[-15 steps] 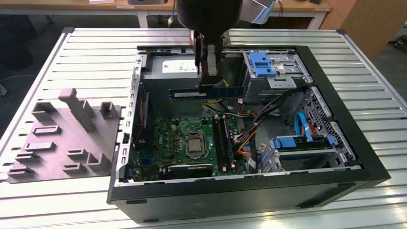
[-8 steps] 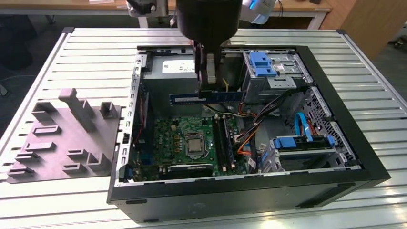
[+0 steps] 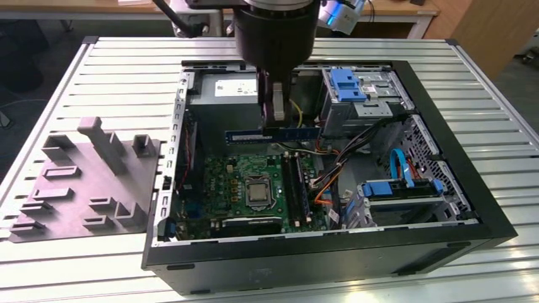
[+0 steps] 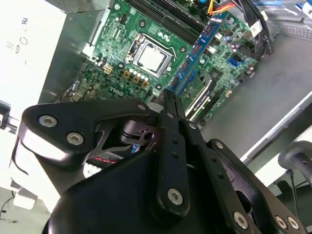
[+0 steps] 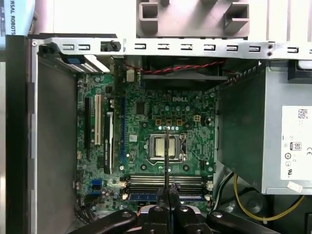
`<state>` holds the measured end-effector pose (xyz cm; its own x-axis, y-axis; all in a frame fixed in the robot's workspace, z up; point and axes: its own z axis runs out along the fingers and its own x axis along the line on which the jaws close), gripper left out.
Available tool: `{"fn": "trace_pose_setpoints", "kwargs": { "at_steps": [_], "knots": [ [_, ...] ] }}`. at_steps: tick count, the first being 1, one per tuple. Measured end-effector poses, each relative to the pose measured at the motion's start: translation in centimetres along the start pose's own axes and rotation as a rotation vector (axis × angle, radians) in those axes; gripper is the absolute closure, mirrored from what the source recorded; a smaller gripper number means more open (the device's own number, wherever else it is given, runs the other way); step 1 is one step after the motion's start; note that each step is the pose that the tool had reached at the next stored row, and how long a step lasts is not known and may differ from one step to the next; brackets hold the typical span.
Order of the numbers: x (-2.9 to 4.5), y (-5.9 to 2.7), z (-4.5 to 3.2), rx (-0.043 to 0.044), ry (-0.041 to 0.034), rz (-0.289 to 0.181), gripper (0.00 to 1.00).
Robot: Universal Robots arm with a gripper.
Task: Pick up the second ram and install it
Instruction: 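Pick up the second ram and move it above second insertion slot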
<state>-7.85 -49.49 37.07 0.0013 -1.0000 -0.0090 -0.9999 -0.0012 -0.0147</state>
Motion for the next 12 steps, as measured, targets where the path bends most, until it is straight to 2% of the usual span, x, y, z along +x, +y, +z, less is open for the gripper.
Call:
{"fn": "trace_pose_setpoints", "kwargs": {
  "at_steps": [7,9,12],
  "knots": [
    [0.0,0.01,0.72,0.0006,-0.0367,0.001,0.89],
    [0.0,0.02,1.01,0.0006,-0.0432,0.001,0.89],
    [0.01,0.03,1.56,0.0005,-0.0478,0.001,0.89]
  ]
}}
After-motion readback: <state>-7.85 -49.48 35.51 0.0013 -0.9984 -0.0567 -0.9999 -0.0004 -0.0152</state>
